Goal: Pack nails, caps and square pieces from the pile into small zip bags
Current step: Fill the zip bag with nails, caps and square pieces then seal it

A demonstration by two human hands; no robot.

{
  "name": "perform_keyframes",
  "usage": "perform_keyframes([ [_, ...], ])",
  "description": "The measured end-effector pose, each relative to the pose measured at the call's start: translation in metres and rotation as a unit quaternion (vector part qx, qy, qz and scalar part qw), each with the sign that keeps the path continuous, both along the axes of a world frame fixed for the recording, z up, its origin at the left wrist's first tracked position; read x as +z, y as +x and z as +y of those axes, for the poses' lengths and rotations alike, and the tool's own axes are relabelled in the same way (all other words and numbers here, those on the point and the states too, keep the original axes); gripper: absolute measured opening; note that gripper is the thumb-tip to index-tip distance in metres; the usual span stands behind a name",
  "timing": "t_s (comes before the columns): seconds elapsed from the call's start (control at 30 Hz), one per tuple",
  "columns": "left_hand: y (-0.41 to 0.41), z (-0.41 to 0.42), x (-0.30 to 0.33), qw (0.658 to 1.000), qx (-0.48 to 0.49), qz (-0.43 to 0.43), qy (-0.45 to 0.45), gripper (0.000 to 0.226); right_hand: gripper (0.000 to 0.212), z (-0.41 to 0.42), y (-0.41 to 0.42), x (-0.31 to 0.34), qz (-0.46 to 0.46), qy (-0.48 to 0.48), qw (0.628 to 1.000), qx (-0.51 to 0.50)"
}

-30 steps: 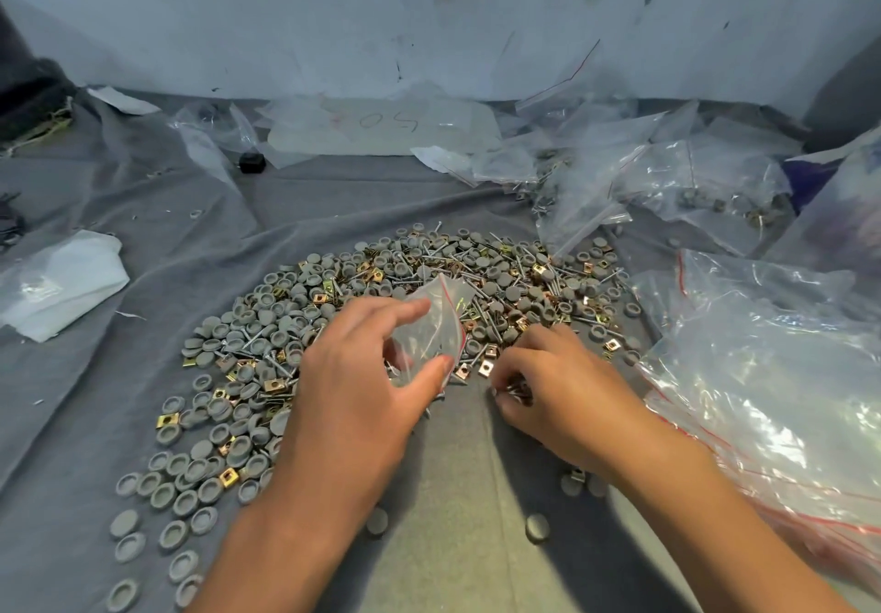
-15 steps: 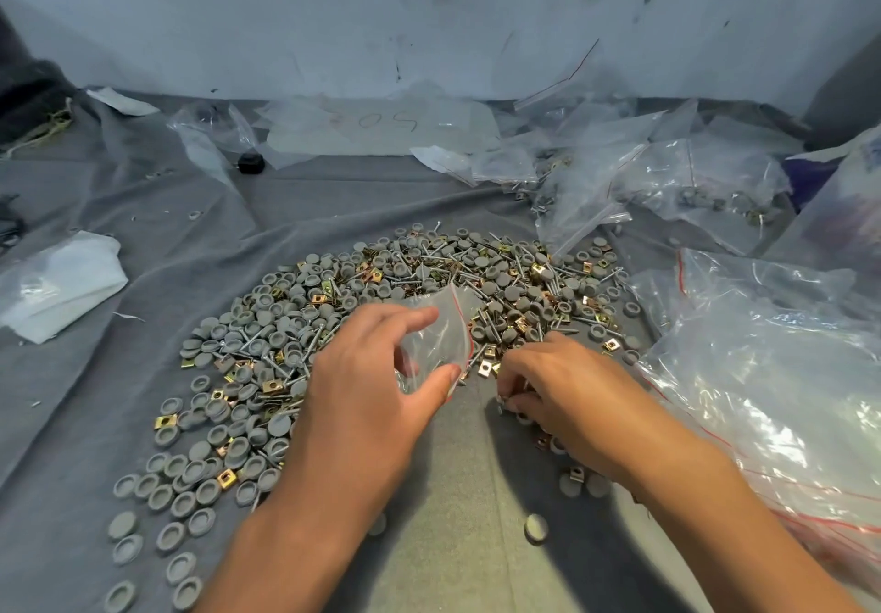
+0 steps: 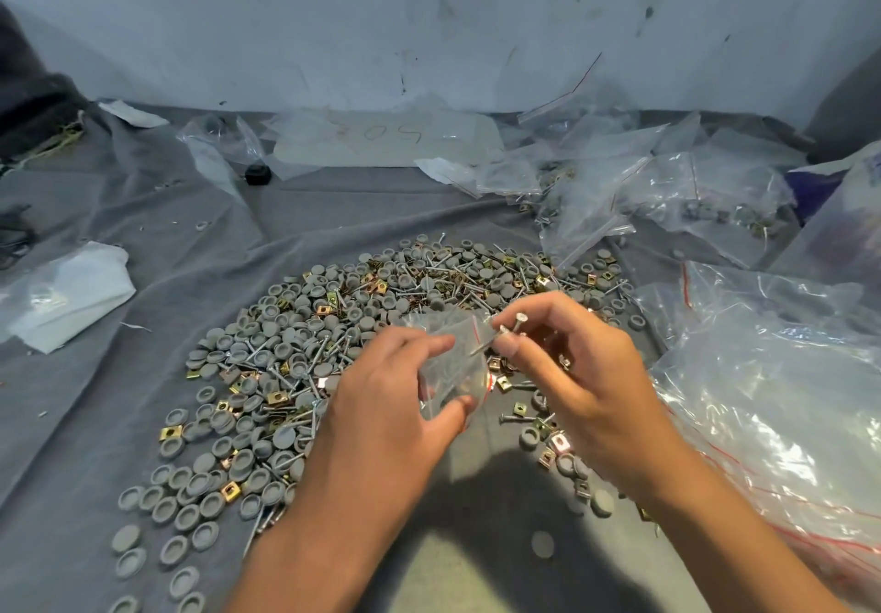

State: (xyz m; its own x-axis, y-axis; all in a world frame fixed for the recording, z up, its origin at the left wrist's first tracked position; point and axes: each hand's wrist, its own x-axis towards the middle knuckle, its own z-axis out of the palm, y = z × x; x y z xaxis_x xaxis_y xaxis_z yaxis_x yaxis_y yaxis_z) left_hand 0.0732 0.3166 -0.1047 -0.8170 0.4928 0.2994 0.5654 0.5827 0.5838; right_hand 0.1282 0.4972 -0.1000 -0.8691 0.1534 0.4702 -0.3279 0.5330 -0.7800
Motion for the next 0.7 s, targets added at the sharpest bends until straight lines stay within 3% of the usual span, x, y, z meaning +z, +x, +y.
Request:
perform_keyframes([
  [0.13, 0.001, 0.001, -0.001, 1.0, -0.005, 0.003, -0.002, 0.059, 0.024, -0.014, 0.0, -0.005, 0.073, 0.157, 0.983, -0.06],
  [0.33, 0.0, 0.002, -0.002, 1.0, -0.005, 0.008, -0.005, 0.058, 0.014, -0.023, 0.0, -0.007, 0.118, 0.177, 0.973, -0.093],
  [0.5, -0.005, -0.006, 0.01, 0.999, 0.029, 0.007, 0.034, 0.057, 0.016, -0.02, -0.004, -0.007, 0.083, 0.131, 0.981, -0.113],
  [0.6, -0.018, -0.026, 0.023, 0.981, 0.117, 0.014, 0.157, 0.052, 0.016, -0.02, -0.004, -0.013, 0.026, 0.144, 0.986, -0.084],
  [0.7, -0.03, -0.049, 0.035, 0.949, 0.202, 0.09, 0.227, 0.051, 0.024, -0.033, -0.005, -0.026, -0.051, 0.183, 0.981, -0.027],
])
